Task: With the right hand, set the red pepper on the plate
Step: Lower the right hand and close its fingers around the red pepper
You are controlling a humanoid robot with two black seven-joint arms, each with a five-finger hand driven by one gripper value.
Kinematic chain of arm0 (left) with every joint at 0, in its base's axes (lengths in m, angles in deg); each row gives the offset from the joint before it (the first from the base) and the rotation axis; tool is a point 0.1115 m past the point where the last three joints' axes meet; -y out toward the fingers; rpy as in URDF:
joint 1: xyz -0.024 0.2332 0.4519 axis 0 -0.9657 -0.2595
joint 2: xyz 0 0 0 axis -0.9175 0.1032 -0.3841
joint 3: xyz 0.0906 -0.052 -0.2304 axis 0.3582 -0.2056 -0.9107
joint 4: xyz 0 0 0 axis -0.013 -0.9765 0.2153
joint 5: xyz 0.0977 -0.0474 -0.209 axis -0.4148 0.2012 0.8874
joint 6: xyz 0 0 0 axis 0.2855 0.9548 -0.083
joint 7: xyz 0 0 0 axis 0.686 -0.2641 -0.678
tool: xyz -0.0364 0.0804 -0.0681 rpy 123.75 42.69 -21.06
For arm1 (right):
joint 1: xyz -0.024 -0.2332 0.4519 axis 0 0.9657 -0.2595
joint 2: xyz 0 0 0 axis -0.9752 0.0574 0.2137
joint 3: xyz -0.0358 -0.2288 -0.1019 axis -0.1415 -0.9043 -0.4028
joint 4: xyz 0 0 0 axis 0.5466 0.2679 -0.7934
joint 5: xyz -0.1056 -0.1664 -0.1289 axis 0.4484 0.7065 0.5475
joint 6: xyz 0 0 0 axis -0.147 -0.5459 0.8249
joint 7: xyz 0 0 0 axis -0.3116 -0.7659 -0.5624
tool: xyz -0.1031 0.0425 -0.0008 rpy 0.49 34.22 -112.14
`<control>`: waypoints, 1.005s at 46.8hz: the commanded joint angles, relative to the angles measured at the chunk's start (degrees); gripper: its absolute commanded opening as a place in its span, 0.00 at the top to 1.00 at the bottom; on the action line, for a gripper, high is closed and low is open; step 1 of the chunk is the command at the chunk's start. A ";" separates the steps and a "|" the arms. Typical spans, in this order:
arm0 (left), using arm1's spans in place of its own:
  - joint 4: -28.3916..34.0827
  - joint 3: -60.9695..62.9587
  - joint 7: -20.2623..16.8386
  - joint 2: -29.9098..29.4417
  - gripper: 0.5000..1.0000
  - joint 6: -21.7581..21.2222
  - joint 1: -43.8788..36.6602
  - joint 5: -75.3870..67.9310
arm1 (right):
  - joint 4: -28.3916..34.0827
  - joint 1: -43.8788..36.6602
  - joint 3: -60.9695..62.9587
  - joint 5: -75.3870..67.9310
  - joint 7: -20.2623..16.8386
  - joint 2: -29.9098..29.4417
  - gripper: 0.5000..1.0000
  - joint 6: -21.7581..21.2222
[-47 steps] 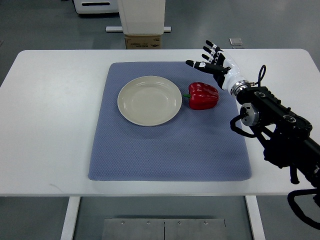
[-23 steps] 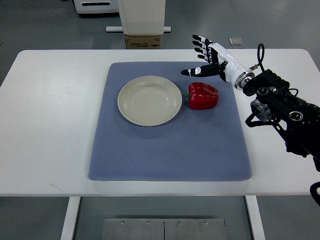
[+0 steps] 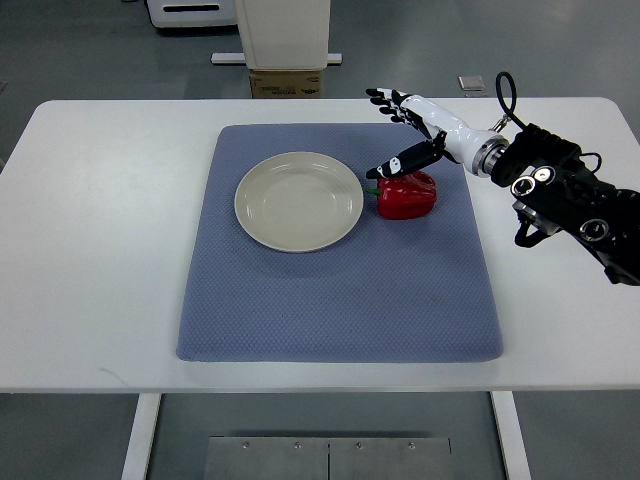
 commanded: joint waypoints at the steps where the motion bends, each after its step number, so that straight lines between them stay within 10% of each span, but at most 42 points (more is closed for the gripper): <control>1: 0.00 0.00 0.00 0.00 0.00 0.01 0.01 0.00 | -0.02 -1.15 -2.33 0.71 -0.02 0.12 0.01 0.01; 47: 0.00 0.00 0.00 0.00 0.00 0.01 0.01 0.00 | -1.17 -6.60 -22.37 3.00 3.06 0.56 0.05 0.98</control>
